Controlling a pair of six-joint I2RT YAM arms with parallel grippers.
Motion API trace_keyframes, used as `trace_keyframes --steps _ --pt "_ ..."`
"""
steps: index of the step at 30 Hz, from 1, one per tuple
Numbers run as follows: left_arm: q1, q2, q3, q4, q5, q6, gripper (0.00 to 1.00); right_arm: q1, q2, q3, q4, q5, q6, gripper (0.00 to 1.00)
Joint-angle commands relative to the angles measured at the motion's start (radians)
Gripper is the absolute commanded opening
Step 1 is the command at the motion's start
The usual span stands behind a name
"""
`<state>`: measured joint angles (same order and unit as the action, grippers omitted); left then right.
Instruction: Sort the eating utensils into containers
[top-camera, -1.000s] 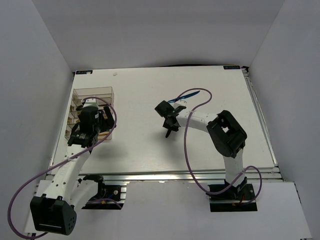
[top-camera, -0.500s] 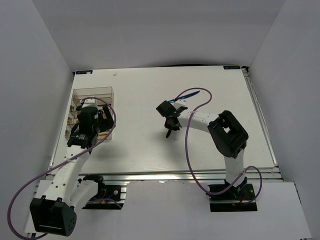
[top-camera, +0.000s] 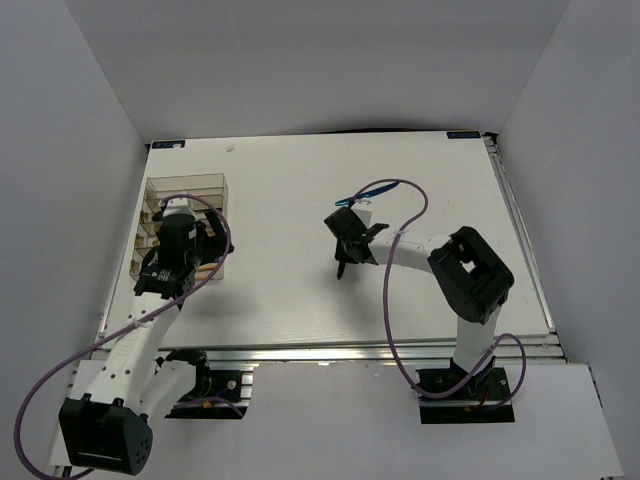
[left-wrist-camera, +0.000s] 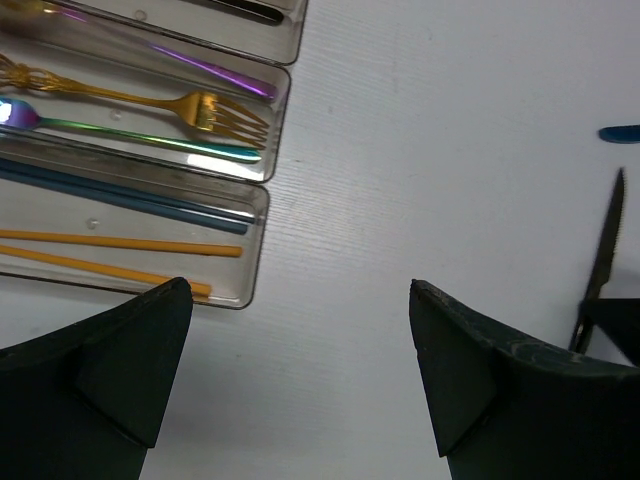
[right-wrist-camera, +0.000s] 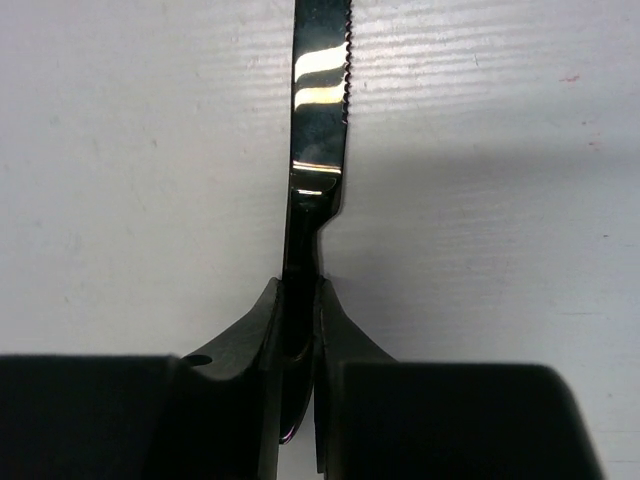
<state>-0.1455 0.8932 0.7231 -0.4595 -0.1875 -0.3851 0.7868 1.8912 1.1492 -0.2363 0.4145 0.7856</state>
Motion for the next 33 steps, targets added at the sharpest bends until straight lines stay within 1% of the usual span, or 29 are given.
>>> trace_keyframes --steps 1,2,4,5,6,7,8,9,10,12,13,16,22,29,33 --pt "-0.003 0.015 -0.031 0.051 0.107 -0.115 0.98 0.015 0.033 -0.164 -0.180 -0.062 -0.195 0.00" --pt "-0.005 0.030 -0.034 0.045 0.137 -0.144 0.98 0.019 -0.015 -0.178 -0.169 -0.048 -0.213 0.00" --pt "-0.005 0.090 -0.034 0.050 0.173 -0.201 0.98 0.019 -0.059 -0.206 -0.153 -0.039 -0.256 0.00" --pt "-0.003 0.105 -0.046 0.070 0.271 -0.213 0.98 0.019 -0.093 -0.221 -0.141 -0.039 -0.273 0.00" --pt "-0.005 0.116 -0.062 0.099 0.319 -0.222 0.98 0.020 -0.109 -0.227 -0.140 -0.039 -0.292 0.00" --pt "-0.005 0.124 -0.076 0.155 0.351 -0.262 0.98 0.020 -0.134 -0.229 -0.138 -0.040 -0.304 0.00" --pt "-0.006 0.121 -0.114 0.183 0.394 -0.285 0.98 0.022 -0.148 -0.239 -0.130 -0.040 -0.315 0.00" --pt "-0.008 0.118 -0.131 0.212 0.407 -0.329 0.98 0.023 -0.158 -0.243 -0.123 -0.040 -0.330 0.00" --pt "-0.011 0.112 -0.152 0.276 0.422 -0.354 0.98 0.023 -0.170 -0.246 -0.115 -0.045 -0.338 0.00" --pt "-0.022 0.107 -0.206 0.344 0.460 -0.392 0.98 0.026 -0.205 -0.258 -0.100 -0.063 -0.356 0.00" --pt "-0.026 0.107 -0.218 0.393 0.468 -0.421 0.98 0.028 -0.233 -0.261 -0.094 -0.068 -0.370 0.00" --pt "-0.049 0.119 -0.247 0.452 0.473 -0.455 0.98 0.029 -0.271 -0.266 -0.087 -0.080 -0.394 0.00" --pt "-0.085 0.128 -0.326 0.631 0.480 -0.541 0.98 0.029 -0.284 -0.276 -0.046 -0.123 -0.430 0.00" --pt "-0.186 0.179 -0.353 0.757 0.442 -0.621 0.98 0.029 -0.322 -0.286 -0.021 -0.164 -0.436 0.00" --pt "-0.239 0.222 -0.367 0.872 0.410 -0.663 0.98 0.029 -0.362 -0.289 -0.009 -0.203 -0.441 0.00"
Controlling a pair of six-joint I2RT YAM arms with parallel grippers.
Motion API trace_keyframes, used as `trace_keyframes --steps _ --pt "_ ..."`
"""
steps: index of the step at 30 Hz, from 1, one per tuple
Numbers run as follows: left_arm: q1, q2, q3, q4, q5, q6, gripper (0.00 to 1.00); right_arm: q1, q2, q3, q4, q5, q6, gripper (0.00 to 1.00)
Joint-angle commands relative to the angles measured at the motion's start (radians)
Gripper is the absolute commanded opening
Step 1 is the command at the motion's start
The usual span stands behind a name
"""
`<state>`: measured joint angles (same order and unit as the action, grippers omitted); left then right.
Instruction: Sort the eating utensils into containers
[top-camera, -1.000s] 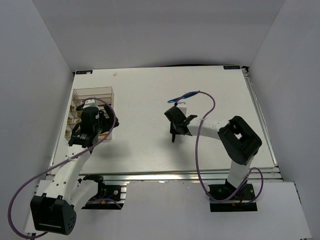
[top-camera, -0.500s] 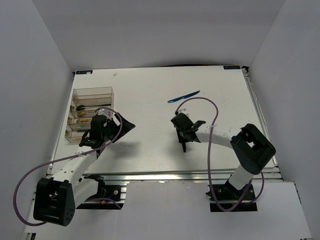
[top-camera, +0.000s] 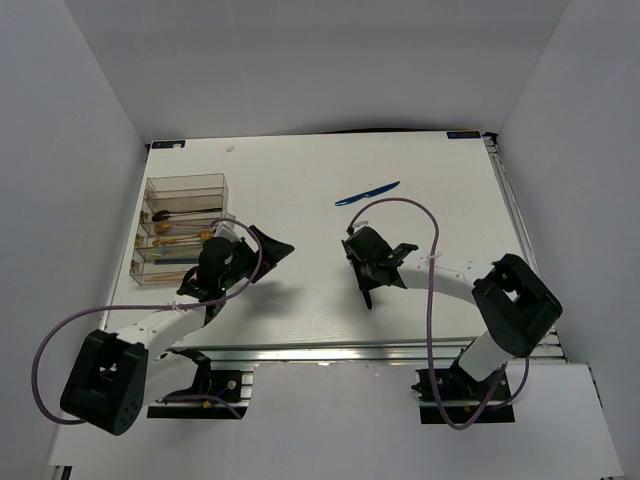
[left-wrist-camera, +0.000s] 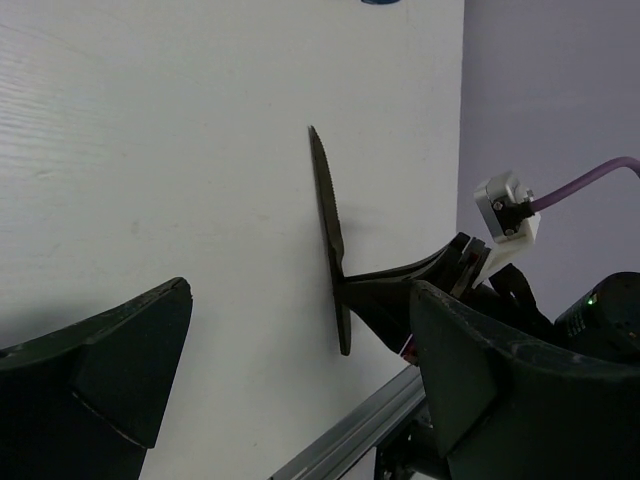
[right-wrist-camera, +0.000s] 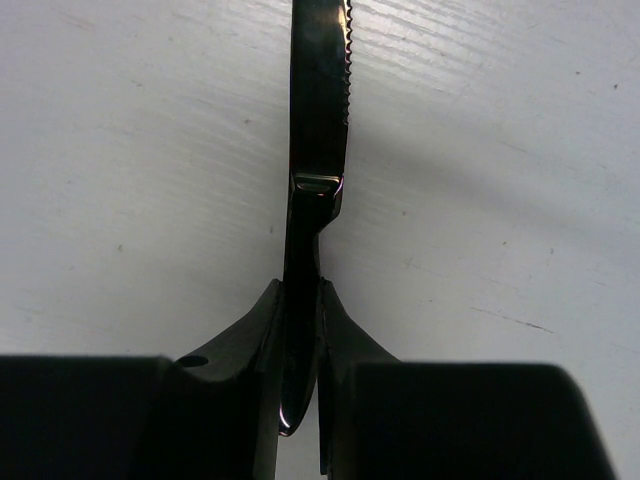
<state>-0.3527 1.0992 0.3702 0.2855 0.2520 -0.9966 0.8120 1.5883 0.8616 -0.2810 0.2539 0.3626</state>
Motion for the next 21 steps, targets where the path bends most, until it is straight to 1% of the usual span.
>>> trace_keyframes --steps 1,8,11,13,17,21 --pt "-0.043 0.039 -0.014 0.142 -0.030 -0.056 0.98 0.004 -0.066 -0.001 0.037 -0.054 -0.019 0.00" --pt "-0.117 0.114 -0.008 0.208 -0.065 -0.074 0.98 0.004 -0.099 0.019 0.013 -0.073 -0.019 0.00" --pt "-0.150 0.152 -0.016 0.320 -0.069 -0.108 0.98 0.004 -0.103 0.019 0.017 -0.094 -0.010 0.00" --pt "-0.172 0.175 -0.007 0.348 -0.080 -0.115 0.98 0.006 -0.114 0.024 0.013 -0.099 -0.002 0.00" --pt "-0.230 0.257 0.032 0.405 -0.099 -0.132 0.98 0.021 -0.151 0.031 0.012 -0.131 0.006 0.00" --pt "-0.265 0.350 0.064 0.434 -0.122 -0.148 0.98 0.035 -0.188 0.045 0.017 -0.173 0.013 0.00"
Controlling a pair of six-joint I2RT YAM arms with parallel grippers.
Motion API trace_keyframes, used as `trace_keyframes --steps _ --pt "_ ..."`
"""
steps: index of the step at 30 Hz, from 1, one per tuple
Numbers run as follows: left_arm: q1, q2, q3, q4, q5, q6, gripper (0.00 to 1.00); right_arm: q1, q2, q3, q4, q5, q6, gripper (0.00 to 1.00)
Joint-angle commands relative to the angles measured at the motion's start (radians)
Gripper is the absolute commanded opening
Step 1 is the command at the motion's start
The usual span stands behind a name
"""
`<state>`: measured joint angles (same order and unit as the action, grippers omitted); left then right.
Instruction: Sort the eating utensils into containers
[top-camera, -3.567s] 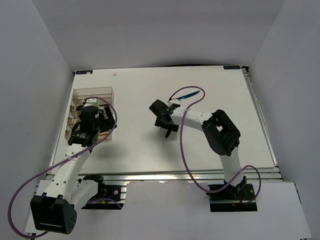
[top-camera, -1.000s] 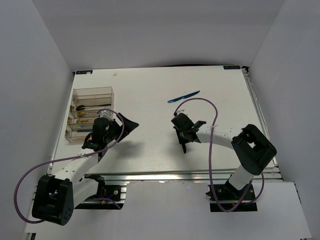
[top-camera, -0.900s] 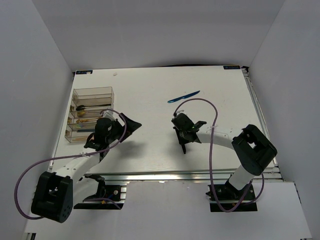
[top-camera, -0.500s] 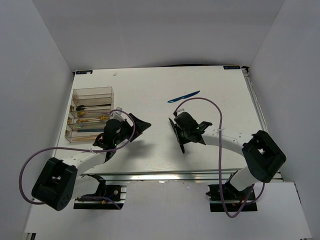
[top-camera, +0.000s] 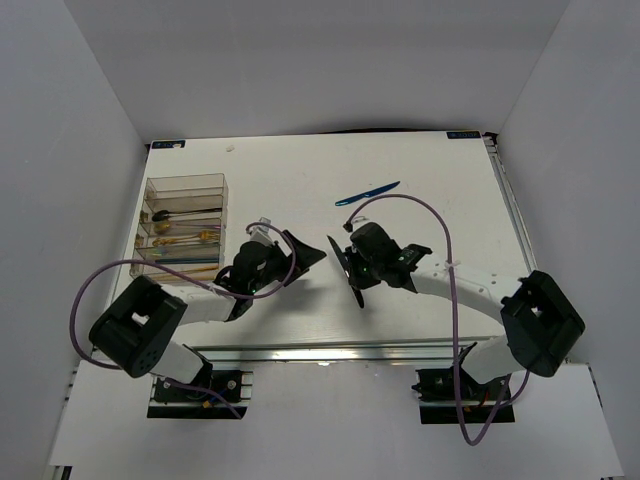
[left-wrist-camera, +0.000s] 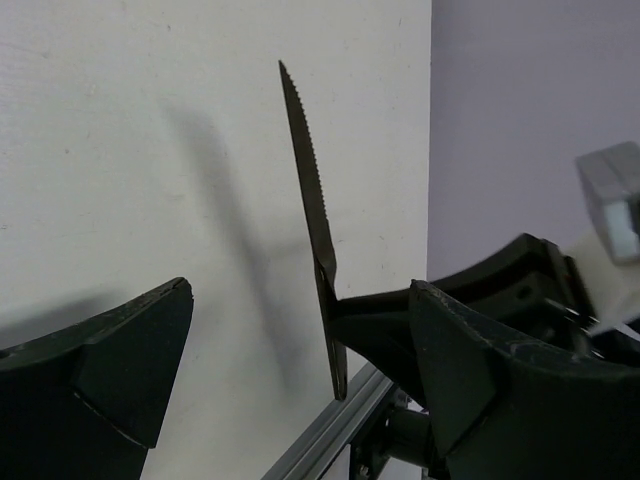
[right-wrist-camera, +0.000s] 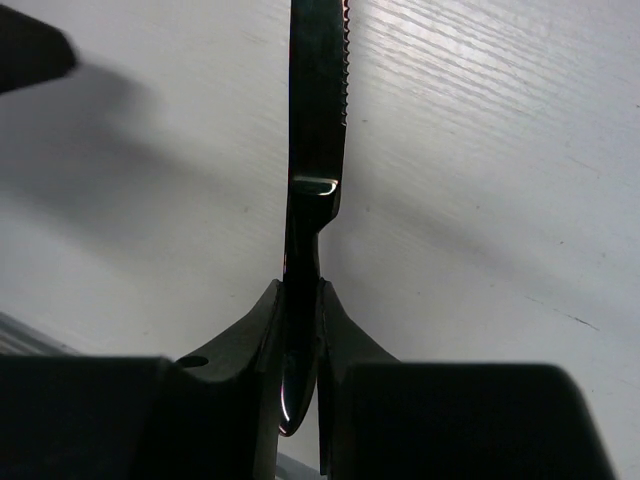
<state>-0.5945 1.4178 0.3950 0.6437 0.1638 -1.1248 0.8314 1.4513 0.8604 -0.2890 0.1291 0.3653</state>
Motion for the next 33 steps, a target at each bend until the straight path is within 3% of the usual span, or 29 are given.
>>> trace_keyframes --steps 1,10,15,18,19,21,23,24,26,30,33 --pt "-0.028 0.047 0.047 0.089 -0.035 -0.023 0.97 0.024 -0.054 0.052 0.025 -0.048 0.011 0.00" --pt "-0.065 0.159 0.117 0.202 -0.021 -0.044 0.92 0.048 -0.048 0.069 0.048 -0.091 0.012 0.00" --pt "-0.067 0.095 0.108 0.084 -0.095 -0.004 0.89 0.049 -0.012 0.094 0.002 -0.022 0.040 0.00" --pt "-0.067 -0.097 0.149 -0.202 -0.286 0.091 0.93 0.051 -0.026 0.083 0.004 0.002 0.069 0.00" --pt "-0.067 -0.135 0.177 -0.399 -0.331 0.136 0.95 0.055 -0.016 0.098 -0.019 0.010 0.090 0.11" --pt "-0.067 -0.227 0.277 -0.592 -0.499 0.180 0.98 0.087 0.007 0.162 -0.092 0.091 0.112 0.28" --pt "-0.065 -0.293 0.342 -0.792 -0.578 0.232 0.98 0.116 0.050 0.210 -0.134 0.144 0.155 0.61" --pt "-0.056 -0.312 0.356 -0.834 -0.631 0.246 0.98 0.141 0.066 0.251 -0.157 0.209 0.185 0.88" --pt "-0.035 -0.342 0.384 -0.961 -0.662 0.284 0.98 0.166 0.116 0.293 -0.228 0.272 0.277 0.89" --pt "0.138 -0.391 0.458 -1.160 -0.678 0.370 0.98 0.291 0.231 0.475 -0.409 0.528 0.501 0.89" --pt "0.292 -0.457 0.482 -1.283 -0.690 0.465 0.98 0.350 0.348 0.625 -0.565 0.535 0.714 0.89"
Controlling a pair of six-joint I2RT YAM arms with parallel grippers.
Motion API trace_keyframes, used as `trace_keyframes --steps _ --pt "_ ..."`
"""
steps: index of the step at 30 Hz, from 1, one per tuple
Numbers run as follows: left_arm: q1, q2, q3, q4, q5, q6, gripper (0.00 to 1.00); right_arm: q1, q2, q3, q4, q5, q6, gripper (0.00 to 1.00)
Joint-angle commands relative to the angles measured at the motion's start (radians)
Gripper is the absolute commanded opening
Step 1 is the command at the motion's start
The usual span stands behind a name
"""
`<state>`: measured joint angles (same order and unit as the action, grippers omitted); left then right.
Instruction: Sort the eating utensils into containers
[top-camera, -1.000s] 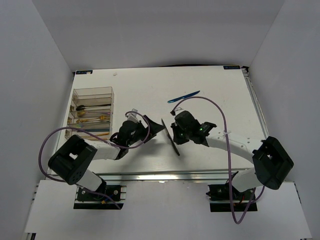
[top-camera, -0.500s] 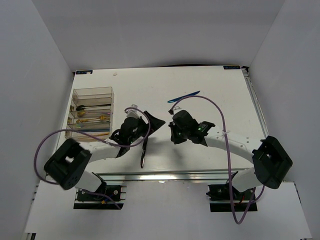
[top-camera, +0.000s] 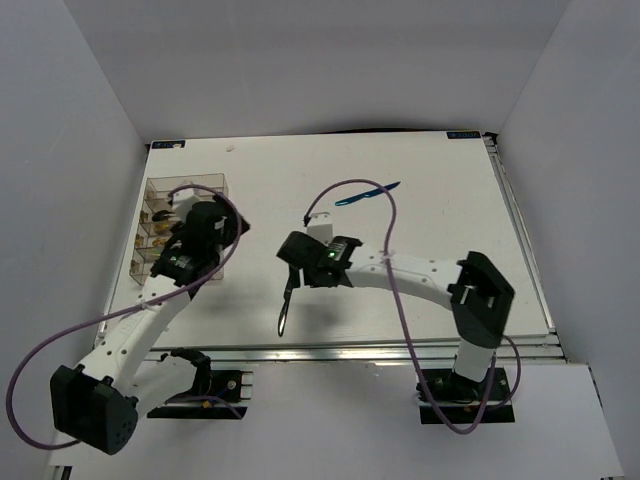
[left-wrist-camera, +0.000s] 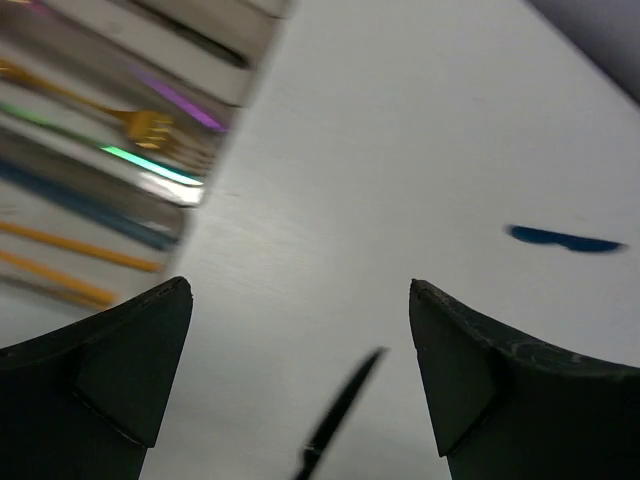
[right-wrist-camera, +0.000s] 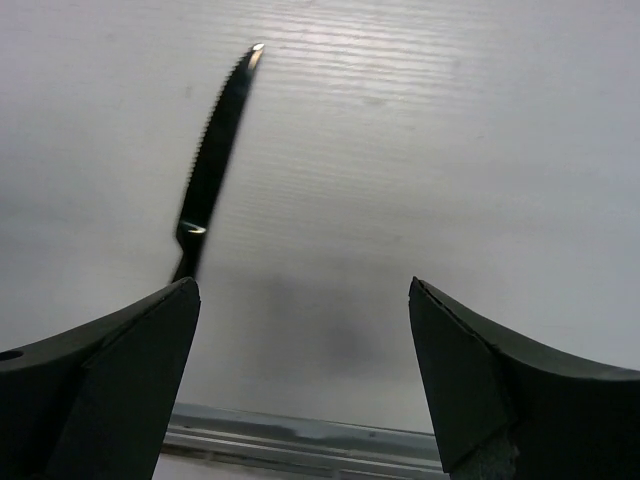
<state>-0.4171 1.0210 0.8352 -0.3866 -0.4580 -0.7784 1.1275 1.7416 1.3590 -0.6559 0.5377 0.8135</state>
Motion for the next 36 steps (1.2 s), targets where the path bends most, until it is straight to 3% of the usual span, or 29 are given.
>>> trace_keyframes --steps 1,5,12,16,32,36 --pt "0.147 -0.074 0.050 -0.270 -0.086 0.167 0.98 0.055 0.111 0.147 -0.200 0.087 0.260 0.89" --pt "0.262 -0.114 0.067 -0.322 -0.097 0.270 0.98 0.084 0.186 0.186 -0.102 -0.001 0.239 0.71" --pt "0.307 -0.153 0.008 -0.282 -0.062 0.330 0.98 0.110 0.312 0.305 -0.206 -0.042 0.341 0.69" --pt "0.310 -0.163 -0.007 -0.262 -0.064 0.334 0.98 0.120 0.371 0.339 -0.206 -0.082 0.365 0.58" --pt "0.313 -0.199 -0.031 -0.241 -0.038 0.337 0.98 0.132 0.457 0.201 -0.171 -0.176 0.429 0.48" --pt "0.313 -0.199 -0.035 -0.236 -0.028 0.340 0.98 0.126 0.440 0.135 -0.136 -0.186 0.441 0.38"
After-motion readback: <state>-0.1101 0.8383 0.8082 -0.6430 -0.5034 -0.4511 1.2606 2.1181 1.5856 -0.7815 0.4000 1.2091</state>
